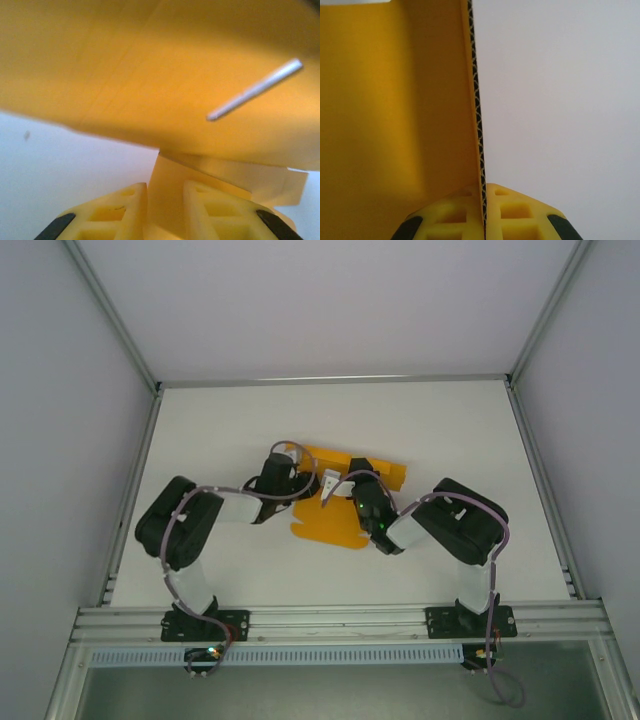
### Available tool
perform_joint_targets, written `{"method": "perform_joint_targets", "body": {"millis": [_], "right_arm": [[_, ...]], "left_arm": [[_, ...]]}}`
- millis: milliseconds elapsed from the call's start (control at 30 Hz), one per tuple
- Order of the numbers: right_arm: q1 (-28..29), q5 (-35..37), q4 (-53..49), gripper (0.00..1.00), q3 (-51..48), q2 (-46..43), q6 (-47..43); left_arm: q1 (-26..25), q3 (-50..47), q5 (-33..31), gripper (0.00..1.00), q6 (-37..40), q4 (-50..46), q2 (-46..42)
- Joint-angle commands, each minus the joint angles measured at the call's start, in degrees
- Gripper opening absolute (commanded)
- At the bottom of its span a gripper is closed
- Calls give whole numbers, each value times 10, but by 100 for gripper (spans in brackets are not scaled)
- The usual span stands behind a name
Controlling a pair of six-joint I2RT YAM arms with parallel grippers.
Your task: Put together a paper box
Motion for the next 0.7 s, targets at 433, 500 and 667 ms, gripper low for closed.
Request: {"method": "perform_joint_targets", "body": {"millis": [433,500,667], "right_arm": [[-15,-81,20,0,17,9,-47],[-13,-91,24,0,3,14,-35],[-3,-85,29,0,-25,31,-15]], "left_arm": [[84,45,39,41,63,-234,-230],[86,45,51,41,61,-209,-227],[86,46,65,39,61,-210,-206]]}}
